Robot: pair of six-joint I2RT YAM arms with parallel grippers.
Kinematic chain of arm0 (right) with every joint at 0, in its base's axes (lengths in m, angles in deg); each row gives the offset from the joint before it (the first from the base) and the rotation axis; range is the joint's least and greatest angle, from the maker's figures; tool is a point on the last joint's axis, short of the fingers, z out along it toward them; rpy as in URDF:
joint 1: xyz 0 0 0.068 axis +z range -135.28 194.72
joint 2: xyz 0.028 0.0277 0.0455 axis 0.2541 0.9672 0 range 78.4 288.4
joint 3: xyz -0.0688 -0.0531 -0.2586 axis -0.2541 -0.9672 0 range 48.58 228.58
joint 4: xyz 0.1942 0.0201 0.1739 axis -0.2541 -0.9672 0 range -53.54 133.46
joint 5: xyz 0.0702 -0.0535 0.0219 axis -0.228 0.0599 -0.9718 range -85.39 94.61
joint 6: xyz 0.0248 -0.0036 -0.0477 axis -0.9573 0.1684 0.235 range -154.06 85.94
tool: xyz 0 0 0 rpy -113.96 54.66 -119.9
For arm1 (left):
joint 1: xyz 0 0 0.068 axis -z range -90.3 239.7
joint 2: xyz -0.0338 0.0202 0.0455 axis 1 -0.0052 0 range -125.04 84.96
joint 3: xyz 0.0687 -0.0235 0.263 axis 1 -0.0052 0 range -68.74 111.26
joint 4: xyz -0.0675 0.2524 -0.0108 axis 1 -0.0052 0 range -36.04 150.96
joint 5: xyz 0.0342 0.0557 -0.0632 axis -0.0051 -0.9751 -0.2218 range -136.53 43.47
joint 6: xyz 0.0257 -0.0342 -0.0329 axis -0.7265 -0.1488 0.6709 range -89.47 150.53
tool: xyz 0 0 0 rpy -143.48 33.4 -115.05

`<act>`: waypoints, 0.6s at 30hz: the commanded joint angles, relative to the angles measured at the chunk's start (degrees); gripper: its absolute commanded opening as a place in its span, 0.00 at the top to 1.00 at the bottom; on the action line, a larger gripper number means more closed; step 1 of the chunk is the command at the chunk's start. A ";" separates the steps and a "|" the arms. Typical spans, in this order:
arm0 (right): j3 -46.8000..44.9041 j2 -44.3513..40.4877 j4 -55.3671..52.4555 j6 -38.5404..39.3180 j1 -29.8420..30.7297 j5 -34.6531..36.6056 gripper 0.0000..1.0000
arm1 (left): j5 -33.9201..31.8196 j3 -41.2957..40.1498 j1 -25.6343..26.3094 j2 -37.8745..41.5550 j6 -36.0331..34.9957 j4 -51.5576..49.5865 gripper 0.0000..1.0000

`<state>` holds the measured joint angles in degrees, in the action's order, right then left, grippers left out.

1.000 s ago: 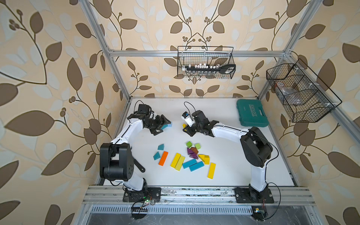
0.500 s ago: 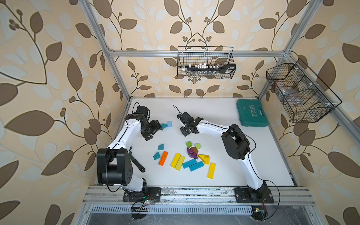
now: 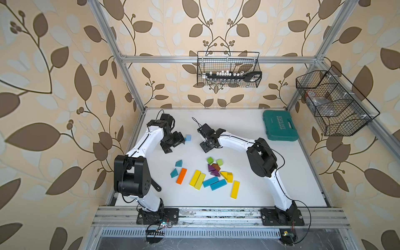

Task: Assemble a small pinwheel with building blocks
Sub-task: Place the building block at the center of the board, then pick up the building block from the center of the board.

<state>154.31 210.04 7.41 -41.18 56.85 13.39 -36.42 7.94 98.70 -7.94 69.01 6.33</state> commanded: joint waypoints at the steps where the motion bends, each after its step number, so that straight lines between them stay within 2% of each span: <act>1: -2.70 -8.14 -1.50 -3.40 -1.44 -5.55 0.35 | -3.08 3.38 1.46 -0.25 0.34 -3.17 0.15; 6: -19.37 -22.07 3.26 -8.18 -7.23 -11.42 0.25 | -7.76 10.82 8.40 -5.85 2.08 -6.11 0.21; 11: -34.22 -33.30 5.21 -11.72 -13.59 -12.45 0.10 | -11.52 24.83 16.27 -19.48 3.16 -11.86 0.24; 18: -43.02 -40.25 6.20 -11.01 -18.81 -13.90 0.02 | -11.74 39.24 19.52 -32.61 2.34 -15.10 0.24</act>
<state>112.94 171.98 12.76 -51.82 38.75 1.19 -46.27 42.34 118.59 -39.30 71.24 -4.22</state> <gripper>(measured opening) 0.981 0.759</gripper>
